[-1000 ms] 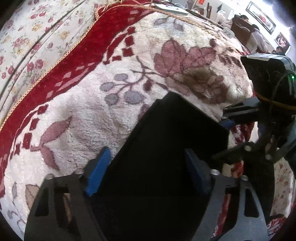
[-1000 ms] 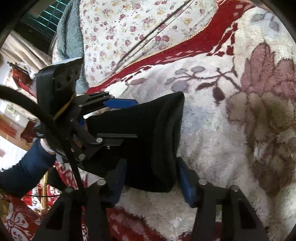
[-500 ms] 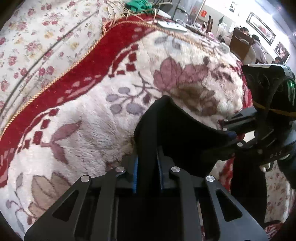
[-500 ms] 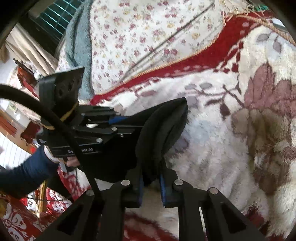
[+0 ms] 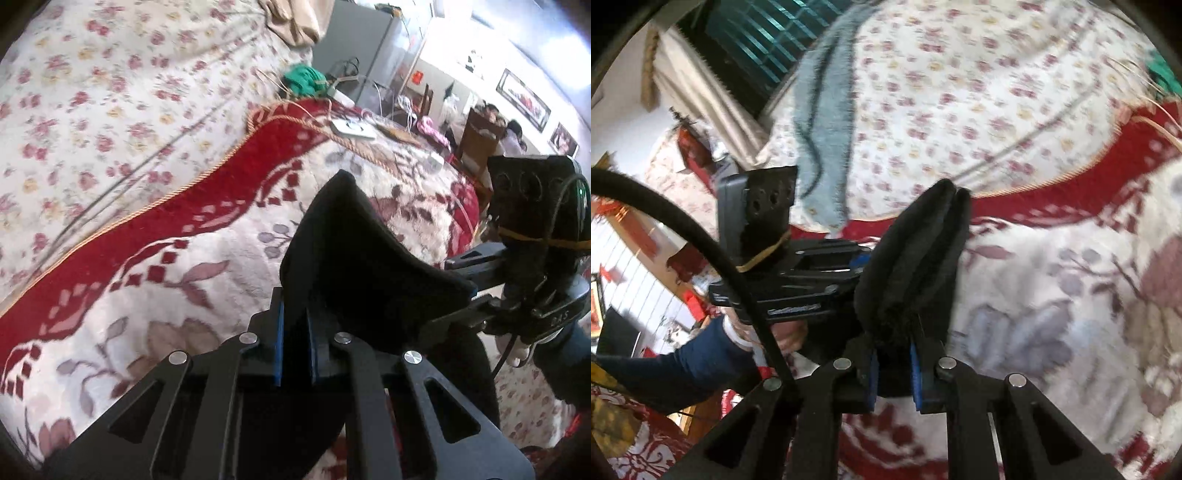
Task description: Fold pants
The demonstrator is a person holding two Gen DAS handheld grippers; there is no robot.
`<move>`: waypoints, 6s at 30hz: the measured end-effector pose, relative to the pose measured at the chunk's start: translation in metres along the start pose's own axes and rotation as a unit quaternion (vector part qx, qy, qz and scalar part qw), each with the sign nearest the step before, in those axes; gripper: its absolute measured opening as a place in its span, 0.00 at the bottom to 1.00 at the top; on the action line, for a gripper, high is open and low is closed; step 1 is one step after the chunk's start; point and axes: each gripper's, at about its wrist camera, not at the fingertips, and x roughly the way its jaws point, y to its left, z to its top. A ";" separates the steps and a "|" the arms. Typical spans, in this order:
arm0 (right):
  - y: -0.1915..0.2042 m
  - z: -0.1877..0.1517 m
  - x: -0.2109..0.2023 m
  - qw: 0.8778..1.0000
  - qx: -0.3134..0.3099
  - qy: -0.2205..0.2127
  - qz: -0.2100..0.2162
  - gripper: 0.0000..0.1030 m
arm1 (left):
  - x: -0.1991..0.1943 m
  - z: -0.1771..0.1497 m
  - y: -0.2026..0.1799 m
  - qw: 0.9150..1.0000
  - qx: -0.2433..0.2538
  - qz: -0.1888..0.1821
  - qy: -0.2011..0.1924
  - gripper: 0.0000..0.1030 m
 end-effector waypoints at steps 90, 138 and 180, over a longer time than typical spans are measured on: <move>0.069 0.003 0.154 0.982 -0.038 0.039 -0.183 0.37 | -0.111 -0.152 0.066 0.937 -0.264 0.224 -0.041 0.21; 0.234 0.007 0.315 0.970 -0.214 0.119 0.003 0.51 | -0.252 -0.297 0.127 0.806 -0.493 0.294 -0.146 0.58; 0.321 0.053 0.479 0.920 -0.288 0.226 0.141 0.13 | -0.280 -0.328 0.168 0.776 -0.522 0.239 -0.260 0.13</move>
